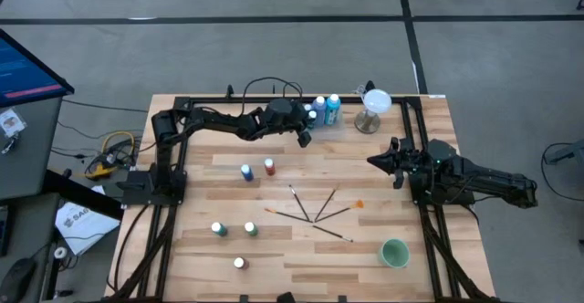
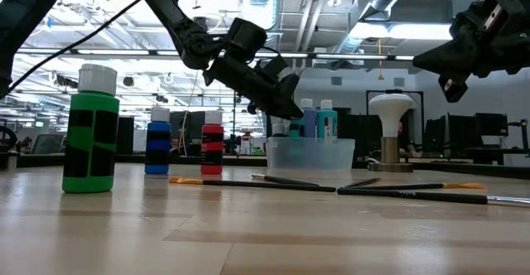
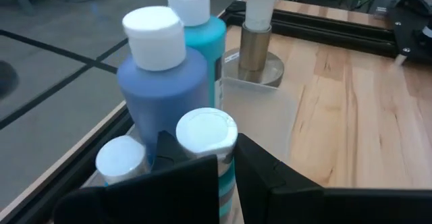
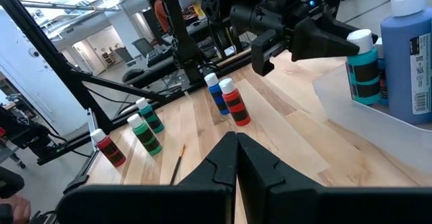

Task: Pick & Place Paint Supplies
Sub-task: Put the light blue paint bottle into the transparent bin

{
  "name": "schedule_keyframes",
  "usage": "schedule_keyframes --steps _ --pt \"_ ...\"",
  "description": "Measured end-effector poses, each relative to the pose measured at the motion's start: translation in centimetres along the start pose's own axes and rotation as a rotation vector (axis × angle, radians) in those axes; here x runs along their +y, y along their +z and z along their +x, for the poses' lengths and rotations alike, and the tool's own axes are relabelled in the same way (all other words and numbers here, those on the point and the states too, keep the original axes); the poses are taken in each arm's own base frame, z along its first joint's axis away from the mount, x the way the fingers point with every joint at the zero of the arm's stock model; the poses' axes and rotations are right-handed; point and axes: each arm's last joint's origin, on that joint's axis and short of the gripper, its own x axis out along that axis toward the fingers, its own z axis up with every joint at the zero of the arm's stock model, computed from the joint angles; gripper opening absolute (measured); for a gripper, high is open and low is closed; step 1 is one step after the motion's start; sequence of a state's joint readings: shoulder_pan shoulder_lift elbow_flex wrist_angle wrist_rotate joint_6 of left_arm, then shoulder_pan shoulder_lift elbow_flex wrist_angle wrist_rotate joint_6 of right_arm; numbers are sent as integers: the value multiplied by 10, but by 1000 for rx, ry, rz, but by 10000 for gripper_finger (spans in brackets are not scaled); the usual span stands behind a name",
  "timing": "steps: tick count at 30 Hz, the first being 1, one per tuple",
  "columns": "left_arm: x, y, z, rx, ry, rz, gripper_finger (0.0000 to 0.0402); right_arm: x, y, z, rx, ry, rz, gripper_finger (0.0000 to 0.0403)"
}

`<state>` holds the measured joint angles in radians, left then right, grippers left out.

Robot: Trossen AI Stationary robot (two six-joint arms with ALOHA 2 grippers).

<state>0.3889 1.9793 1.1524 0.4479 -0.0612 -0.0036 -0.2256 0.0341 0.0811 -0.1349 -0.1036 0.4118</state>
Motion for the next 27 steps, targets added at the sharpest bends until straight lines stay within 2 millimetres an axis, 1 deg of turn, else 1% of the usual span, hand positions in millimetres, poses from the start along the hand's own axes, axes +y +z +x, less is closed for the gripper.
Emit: schedule_keyframes --steps 13,20,27 --pt "1 -13 -3 13 18 -3 0 0 0 0 0 0 0 3" --pt "1 -26 -6 40 19 -2 0 0 0 0 0 0 0 3" --pt "1 -26 -6 27 20 -2 3 0 0 0 1 0 0 3"
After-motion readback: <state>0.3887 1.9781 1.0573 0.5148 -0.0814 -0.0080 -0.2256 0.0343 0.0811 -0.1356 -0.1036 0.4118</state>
